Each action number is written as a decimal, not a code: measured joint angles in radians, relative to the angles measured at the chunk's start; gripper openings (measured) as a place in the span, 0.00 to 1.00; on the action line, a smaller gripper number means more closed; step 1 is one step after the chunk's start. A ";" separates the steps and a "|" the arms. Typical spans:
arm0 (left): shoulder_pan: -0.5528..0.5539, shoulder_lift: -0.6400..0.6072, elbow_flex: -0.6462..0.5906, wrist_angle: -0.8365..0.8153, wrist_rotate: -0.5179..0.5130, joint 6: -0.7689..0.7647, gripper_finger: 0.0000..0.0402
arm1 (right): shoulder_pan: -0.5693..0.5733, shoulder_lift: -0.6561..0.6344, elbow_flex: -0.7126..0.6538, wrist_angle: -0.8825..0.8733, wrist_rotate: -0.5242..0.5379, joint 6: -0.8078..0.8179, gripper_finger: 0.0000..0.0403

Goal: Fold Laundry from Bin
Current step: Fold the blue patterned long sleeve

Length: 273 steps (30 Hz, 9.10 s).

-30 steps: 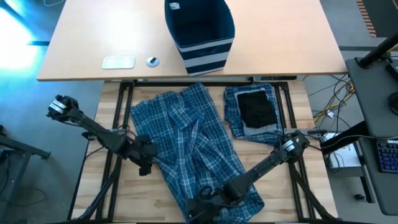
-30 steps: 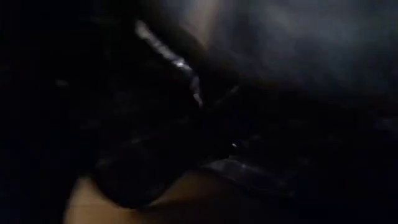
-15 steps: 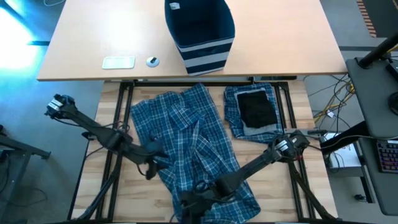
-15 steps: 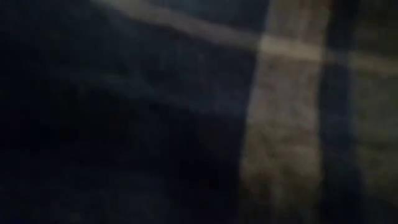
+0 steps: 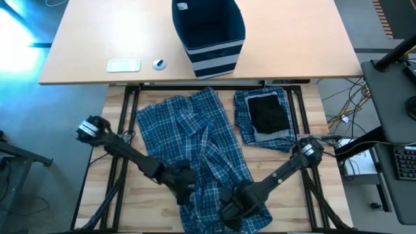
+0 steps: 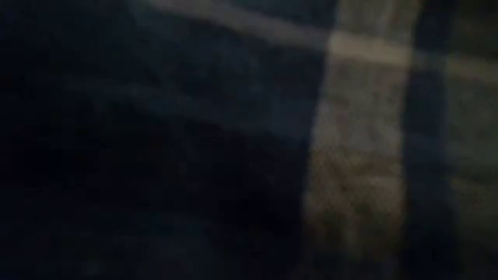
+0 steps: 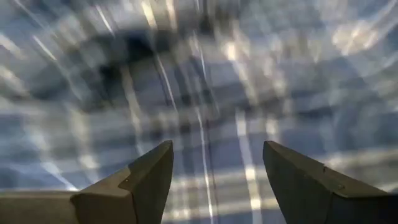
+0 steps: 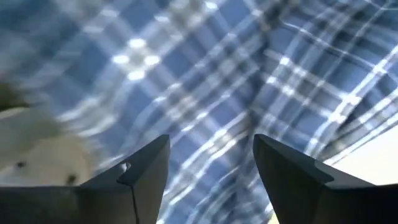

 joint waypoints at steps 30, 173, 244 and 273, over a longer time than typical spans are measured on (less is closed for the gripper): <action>0.130 -0.343 -0.079 -0.378 -0.043 -0.042 0.58 | -0.457 -0.345 -0.566 -0.005 0.252 -0.648 0.52; 0.261 -0.684 0.121 -0.859 0.015 0.041 0.00 | 0.190 -0.181 -0.401 0.345 0.318 0.105 0.51; -0.054 0.271 0.366 -0.080 -0.143 0.234 0.58 | 0.275 -0.036 0.087 -0.101 0.536 0.474 0.02; 0.056 0.247 0.654 -0.764 0.072 0.025 0.00 | 0.360 0.039 0.066 0.046 0.572 0.187 0.44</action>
